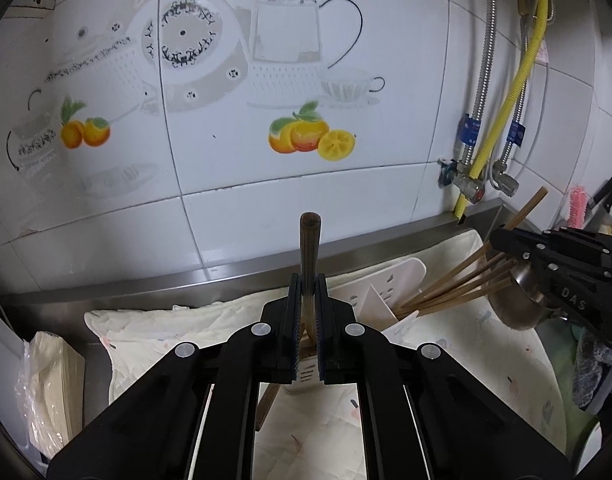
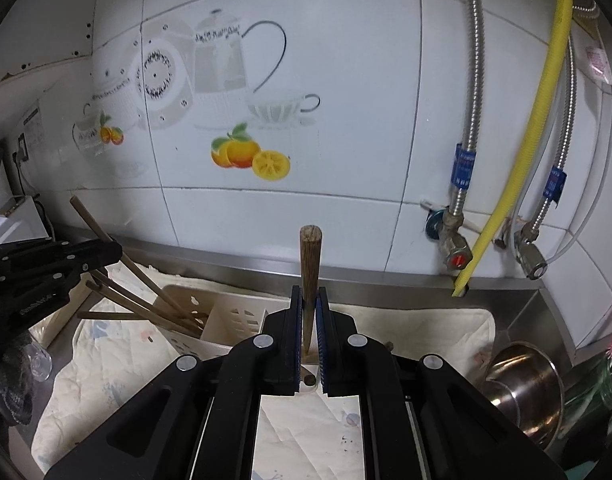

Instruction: Organize utensils

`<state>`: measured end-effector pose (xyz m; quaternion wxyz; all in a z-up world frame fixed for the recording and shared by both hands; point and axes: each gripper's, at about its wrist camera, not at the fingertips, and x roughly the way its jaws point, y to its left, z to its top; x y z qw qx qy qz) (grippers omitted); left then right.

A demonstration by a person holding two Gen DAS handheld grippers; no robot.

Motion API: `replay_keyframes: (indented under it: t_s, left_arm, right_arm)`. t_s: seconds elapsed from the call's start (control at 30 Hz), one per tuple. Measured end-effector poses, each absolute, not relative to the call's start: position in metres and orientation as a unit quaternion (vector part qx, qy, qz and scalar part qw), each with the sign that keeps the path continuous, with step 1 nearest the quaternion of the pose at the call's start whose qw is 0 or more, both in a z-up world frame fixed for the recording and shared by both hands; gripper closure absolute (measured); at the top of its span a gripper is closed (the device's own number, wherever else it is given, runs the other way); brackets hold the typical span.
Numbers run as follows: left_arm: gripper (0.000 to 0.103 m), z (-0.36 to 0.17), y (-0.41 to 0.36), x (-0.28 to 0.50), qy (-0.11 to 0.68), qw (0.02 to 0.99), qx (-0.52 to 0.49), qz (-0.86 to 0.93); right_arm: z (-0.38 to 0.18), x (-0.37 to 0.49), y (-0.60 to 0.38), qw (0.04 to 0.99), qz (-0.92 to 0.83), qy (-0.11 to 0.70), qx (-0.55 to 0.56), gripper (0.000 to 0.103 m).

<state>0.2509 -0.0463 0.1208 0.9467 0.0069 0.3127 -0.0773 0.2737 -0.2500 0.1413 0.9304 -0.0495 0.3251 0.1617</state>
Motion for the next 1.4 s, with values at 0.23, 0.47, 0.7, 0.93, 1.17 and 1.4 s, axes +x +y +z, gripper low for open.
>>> replay_keyframes:
  t_s: [0.23,0.47,0.7,0.93,1.17,1.4]
  left_arm:
    - [0.097,0.117,-0.046,0.254,0.324,0.942,0.004,-0.083]
    - [0.097,0.117,-0.043,0.254,0.327,0.941,-0.001,-0.086]
    - [0.096,0.125,-0.039,0.243,0.314,0.945,-0.007,-0.09]
    - [0.078,0.132,-0.03,0.214,0.297,0.951,-0.014,-0.085]
    - [0.054,0.128,-0.024,0.171,0.28,0.956,-0.019,-0.081]
    - [0.029,0.117,-0.021,0.132,0.263,0.962,-0.013,-0.071]
  right_arm:
    - [0.129,0.281,-0.246,0.926,0.16,0.339,-0.051,0.096]
    - [0.125,0.283,-0.245,0.925,0.158,0.343,-0.048,0.096]
    - [0.133,0.277,-0.248,0.929,0.157,0.333,-0.042,0.092]
    - [0.147,0.25,-0.249,0.939,0.153,0.306,-0.043,0.076]
    - [0.146,0.214,-0.248,0.945,0.142,0.291,-0.046,0.063]
    - [0.133,0.178,-0.245,0.949,0.128,0.285,-0.05,0.049]
